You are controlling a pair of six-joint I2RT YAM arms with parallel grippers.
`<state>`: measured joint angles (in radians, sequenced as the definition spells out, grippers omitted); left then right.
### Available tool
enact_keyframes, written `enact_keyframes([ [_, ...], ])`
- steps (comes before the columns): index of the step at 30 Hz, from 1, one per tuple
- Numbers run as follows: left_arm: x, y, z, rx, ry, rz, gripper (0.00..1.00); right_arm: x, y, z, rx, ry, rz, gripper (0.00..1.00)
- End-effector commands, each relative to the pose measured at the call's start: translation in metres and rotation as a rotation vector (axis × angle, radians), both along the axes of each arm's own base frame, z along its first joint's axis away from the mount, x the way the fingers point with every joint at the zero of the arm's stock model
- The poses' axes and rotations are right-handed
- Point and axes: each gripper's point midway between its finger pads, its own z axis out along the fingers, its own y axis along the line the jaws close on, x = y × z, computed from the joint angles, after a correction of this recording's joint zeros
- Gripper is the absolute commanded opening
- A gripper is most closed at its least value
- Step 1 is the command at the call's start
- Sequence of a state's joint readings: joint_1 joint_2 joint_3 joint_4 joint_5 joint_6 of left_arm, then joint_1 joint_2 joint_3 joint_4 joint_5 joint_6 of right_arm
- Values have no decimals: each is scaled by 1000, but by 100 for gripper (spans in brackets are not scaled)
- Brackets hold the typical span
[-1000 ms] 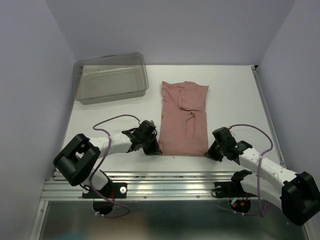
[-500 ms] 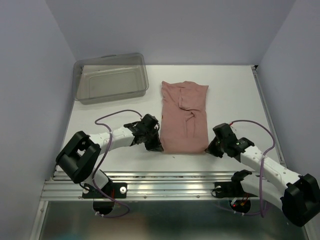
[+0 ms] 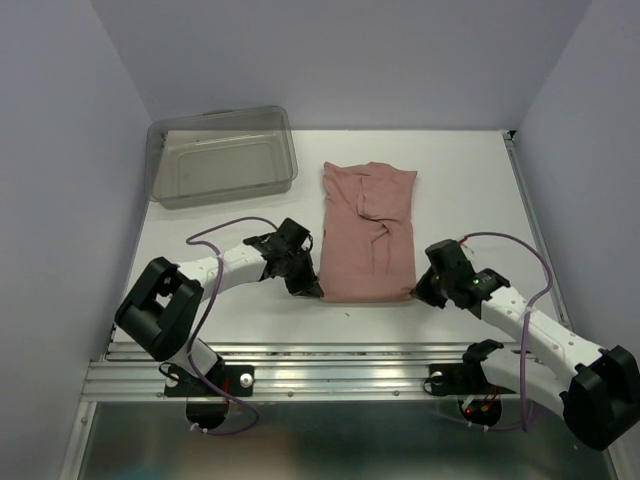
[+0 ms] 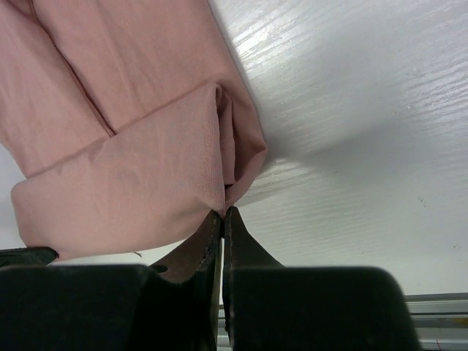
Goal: Roll the t-shirts
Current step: Roll the T-shirt to the center of the board.
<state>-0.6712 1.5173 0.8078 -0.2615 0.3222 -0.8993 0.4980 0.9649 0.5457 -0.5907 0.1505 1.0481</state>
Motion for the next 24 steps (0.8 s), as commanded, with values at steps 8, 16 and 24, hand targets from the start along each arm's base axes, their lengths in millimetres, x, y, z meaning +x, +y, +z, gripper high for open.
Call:
enact_keyframes([
  [8,29,-4,21,1,-26,4,0,27,-7,25,-63,-86,-29,1],
  [16,46,-5,22,26,-27,8,0,43,-14,35,-104,-111,-43,1],
  [24,65,-6,21,45,-44,24,0,58,-17,35,-122,-119,-41,1],
])
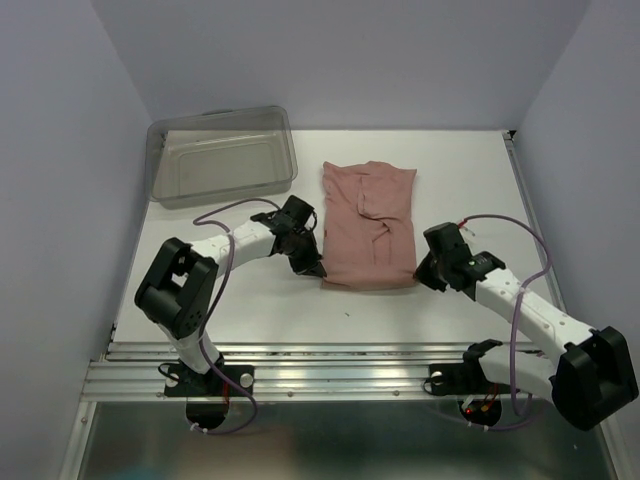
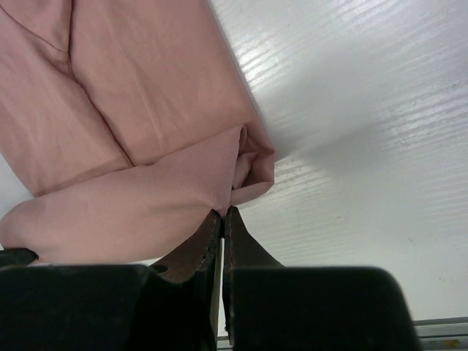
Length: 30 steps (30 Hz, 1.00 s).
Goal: Roll the t-shirts
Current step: Roll the T-shirt to the center of the board.
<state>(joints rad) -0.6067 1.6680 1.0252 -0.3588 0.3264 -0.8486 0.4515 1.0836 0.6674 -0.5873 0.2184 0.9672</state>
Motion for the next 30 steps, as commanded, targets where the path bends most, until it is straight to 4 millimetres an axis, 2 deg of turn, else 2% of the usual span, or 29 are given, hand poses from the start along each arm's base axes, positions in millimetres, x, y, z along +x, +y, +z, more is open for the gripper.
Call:
enact_keyframes([
  [1,18,2,10,24,-46,4,0,24,-6,16,-37,-76,-16,1],
  [7,25,2,5,41,-44,0,0,36,-6,18,-42,-85,-16,1],
  [12,34,3,0,65,-60,8,0,42,-7,11,-52,-78,-13,1],
  [20,50,1,4,80,-115,9,0,49,-10,4,-57,-78,-21,1],
  [22,55,-1,6,80,-129,1,0,54,-11,3,-59,-82,-26,4],
  [26,64,-3,11,73,-180,1,14,62,-15,5,-79,-104,-31,15],
  [27,66,-5,13,69,-194,-6,20,66,-14,9,-77,-120,-31,22],
  [30,72,-3,15,85,-216,-12,27,73,-15,16,-79,-146,-24,32],
])
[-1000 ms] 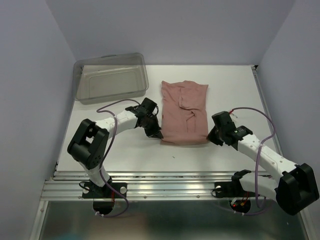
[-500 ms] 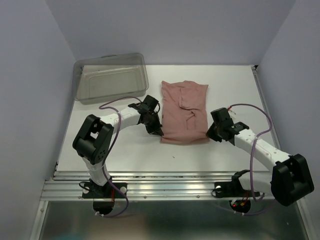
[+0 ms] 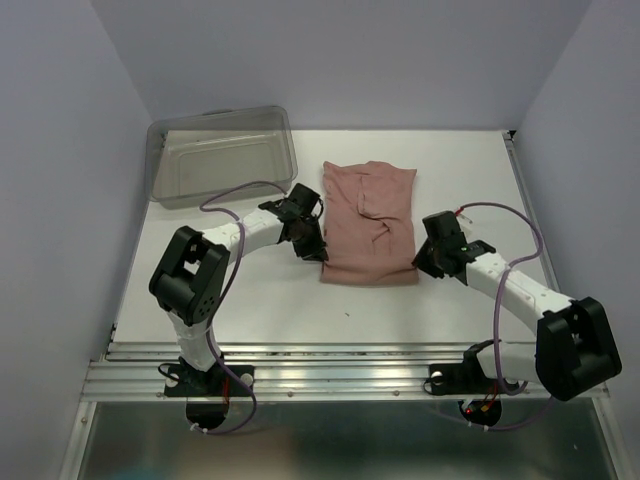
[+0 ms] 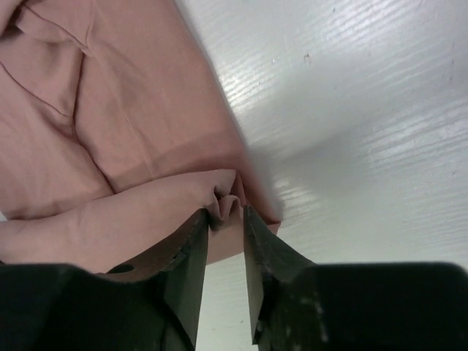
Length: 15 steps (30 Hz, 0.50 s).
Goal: Roll the t-shirts
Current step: Roll the T-shirt to the center of the board.
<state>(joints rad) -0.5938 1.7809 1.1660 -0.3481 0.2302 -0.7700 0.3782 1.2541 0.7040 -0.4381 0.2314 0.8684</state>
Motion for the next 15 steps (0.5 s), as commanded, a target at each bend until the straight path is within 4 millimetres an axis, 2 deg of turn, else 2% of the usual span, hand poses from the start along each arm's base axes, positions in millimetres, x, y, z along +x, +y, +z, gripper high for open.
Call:
enact_keyframes([
  [1,26,2,18,22,-109,-3,32,36,-1,36,-8,-139,-4,35],
  [2,27,3,19,29,-118,-5,35,38,1,37,-17,-139,25,44],
  [3,29,3,21,32,-130,-5,43,40,3,38,-21,-139,47,48],
  [5,32,5,23,44,-148,-7,44,44,12,44,-9,-140,112,55],
  [8,34,7,28,57,-165,-7,45,42,17,55,15,-157,141,56],
  [11,35,11,38,75,-214,12,44,31,17,66,28,-185,172,56],
  [12,33,10,47,66,-244,10,43,23,15,63,28,-165,174,56],
  [14,33,11,55,80,-283,18,42,13,14,72,44,-183,182,53],
  [15,31,10,62,71,-300,15,40,5,12,70,46,-168,185,47],
])
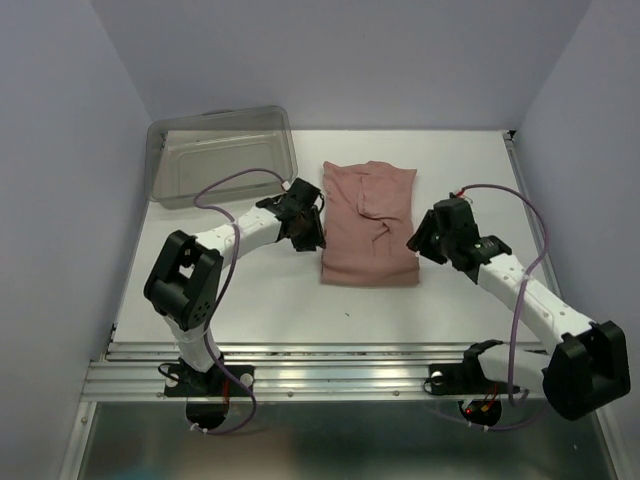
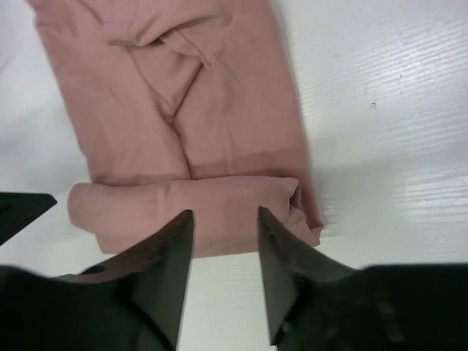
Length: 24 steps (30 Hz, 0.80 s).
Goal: Roll the t-shirts
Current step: Roll the T-shirt to the center of the board.
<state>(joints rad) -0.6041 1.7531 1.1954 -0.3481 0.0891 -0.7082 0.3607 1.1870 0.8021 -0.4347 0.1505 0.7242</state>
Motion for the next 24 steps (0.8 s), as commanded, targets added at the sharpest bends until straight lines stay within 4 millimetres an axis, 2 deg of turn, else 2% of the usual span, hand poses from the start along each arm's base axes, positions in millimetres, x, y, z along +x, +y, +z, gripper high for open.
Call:
enact_keyframes([
  [1,5,-4,53,-18,-175,-9,38,-24,-3,11,18,-15,45,41],
  [2,6,-1,55,4,-198,0,30,-32,-1,14,41,-15,60,27],
  [5,-6,-14,63,8,-235,-59,5,-51,6,1,94,35,96,7],
  [6,-9,-17,63,11,-238,-86,0,-56,10,-5,104,55,108,4],
  [7,-14,-22,62,10,-237,-110,0,-65,15,-14,119,86,130,2],
  [10,-34,-38,49,-5,-209,-188,0,-69,19,-22,138,106,136,1],
  [11,-46,-44,41,-25,-175,-223,0,-68,21,-25,143,105,138,1],
  [15,-58,-50,23,-49,-121,-249,0,-58,26,-27,145,100,155,1],
  [17,-58,-51,17,-43,-110,-253,0,-51,24,-36,113,119,139,1],
  [20,-53,-52,9,-17,-107,-250,0,-37,20,-39,73,120,100,1],
  [24,-41,-56,7,12,-121,-250,0,-13,18,-31,28,80,79,1],
])
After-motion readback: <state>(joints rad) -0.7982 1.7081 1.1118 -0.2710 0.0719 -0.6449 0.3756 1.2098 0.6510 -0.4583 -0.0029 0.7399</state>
